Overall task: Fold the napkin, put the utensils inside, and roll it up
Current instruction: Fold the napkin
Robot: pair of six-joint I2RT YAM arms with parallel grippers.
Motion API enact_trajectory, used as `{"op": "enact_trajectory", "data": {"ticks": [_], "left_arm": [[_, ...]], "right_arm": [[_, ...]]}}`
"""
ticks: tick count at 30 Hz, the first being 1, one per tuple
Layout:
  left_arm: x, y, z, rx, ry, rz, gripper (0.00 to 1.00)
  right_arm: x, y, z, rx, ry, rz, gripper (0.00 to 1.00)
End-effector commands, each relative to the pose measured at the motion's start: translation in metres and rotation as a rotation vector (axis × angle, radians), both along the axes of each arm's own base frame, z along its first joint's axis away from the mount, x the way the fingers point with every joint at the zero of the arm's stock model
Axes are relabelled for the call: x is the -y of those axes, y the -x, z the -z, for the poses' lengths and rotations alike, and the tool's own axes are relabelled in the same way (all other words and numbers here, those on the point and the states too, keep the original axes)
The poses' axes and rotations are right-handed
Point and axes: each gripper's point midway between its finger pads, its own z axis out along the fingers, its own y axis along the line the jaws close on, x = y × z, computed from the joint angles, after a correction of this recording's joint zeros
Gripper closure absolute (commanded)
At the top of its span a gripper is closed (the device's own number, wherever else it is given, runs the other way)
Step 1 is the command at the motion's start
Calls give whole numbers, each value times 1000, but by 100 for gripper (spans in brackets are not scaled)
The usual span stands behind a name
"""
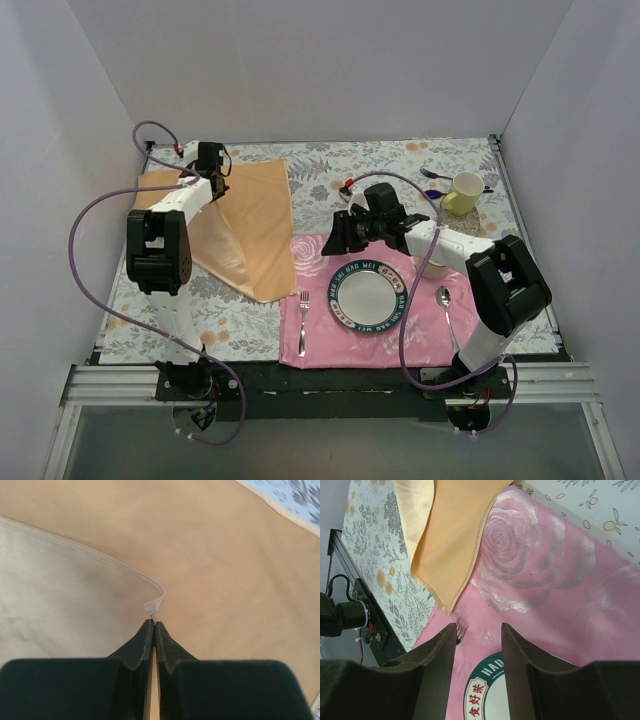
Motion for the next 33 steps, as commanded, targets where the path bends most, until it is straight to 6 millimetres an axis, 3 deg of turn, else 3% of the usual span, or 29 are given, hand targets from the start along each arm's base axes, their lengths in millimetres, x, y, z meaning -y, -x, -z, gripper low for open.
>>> {"op": "enact_trajectory", "data": {"ticks": [1,5,16,33], "left_arm": [[38,-36,-16,61,4,204,100],[57,-56,-23,97,5,293,100],[98,-92,-36,173,109,411,100],[145,-121,-42,230,196,549,100]], "right_arm": [[10,-15,-12,42,12,28,51],[19,-24,-9,34,22,60,51],[21,-29,5,-5,33,69,52],[24,-30,8,-22,44,89,52]]}}
